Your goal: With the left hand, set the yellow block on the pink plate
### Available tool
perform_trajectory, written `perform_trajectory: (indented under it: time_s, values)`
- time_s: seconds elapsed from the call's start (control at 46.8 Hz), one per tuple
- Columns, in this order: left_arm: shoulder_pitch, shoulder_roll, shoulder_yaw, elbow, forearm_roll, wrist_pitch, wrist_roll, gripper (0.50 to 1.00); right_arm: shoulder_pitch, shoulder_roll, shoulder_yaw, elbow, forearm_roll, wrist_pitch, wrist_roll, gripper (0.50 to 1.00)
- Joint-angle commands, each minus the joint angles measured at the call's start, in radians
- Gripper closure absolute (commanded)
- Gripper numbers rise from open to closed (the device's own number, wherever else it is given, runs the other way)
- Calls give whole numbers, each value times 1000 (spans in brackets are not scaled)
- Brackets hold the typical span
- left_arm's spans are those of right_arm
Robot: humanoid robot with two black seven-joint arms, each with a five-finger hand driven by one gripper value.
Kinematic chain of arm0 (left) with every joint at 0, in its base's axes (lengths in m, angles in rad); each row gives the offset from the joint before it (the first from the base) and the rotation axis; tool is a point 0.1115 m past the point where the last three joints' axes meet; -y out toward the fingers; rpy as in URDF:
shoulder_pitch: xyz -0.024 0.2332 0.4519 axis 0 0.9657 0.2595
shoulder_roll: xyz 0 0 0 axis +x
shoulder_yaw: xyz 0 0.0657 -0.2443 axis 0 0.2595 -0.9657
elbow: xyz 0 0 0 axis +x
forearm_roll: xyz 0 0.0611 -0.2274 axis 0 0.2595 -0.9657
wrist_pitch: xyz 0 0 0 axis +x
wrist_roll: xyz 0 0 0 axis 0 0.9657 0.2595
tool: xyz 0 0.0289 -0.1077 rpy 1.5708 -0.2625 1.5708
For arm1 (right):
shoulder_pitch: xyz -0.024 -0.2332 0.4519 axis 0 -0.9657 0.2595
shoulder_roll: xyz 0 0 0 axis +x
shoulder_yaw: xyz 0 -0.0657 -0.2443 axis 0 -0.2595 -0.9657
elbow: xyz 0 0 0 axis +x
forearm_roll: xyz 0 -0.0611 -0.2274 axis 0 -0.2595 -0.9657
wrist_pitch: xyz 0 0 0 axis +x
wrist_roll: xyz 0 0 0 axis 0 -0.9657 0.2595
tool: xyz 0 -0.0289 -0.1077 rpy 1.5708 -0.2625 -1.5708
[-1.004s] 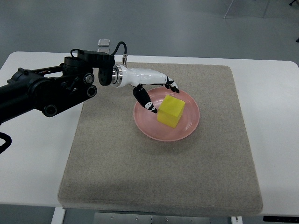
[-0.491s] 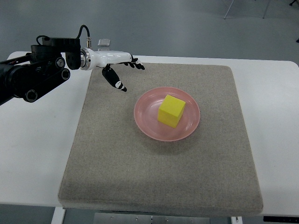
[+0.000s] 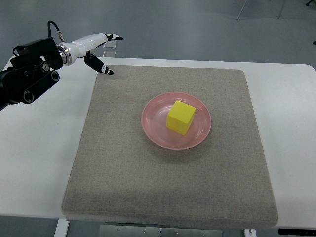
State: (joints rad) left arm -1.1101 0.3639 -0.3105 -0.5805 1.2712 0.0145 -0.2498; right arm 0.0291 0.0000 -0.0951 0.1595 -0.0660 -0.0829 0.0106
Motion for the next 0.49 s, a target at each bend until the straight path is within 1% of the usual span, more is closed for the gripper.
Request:
perform_trajectory:
  time_s: [0.0, 0.064, 0.171, 0.299, 0.427, 0.47]
  values:
    - [15, -14, -1, 25, -56, 65, 0, 542, 0, 0, 0, 0, 0, 0, 0, 576]
    - [22, -32, -5, 53, -96, 94, 1, 542, 0, 0, 0, 0, 0, 0, 0, 576]
    - [24, -65, -6, 116, -214, 119, 1, 542, 0, 0, 0, 0, 0, 0, 0, 576]
    - [24, -102, -2, 172, -397, 119, 9, 542, 0, 0, 0, 0, 0, 0, 0, 576]
    - [24, -126, -1, 208, -558, 119, 35, 542, 0, 0, 0, 0, 0, 0, 0, 576]
    - [24, -132, 1, 215, -607, 119, 53, 542, 0, 0, 0, 0, 0, 0, 0, 576]
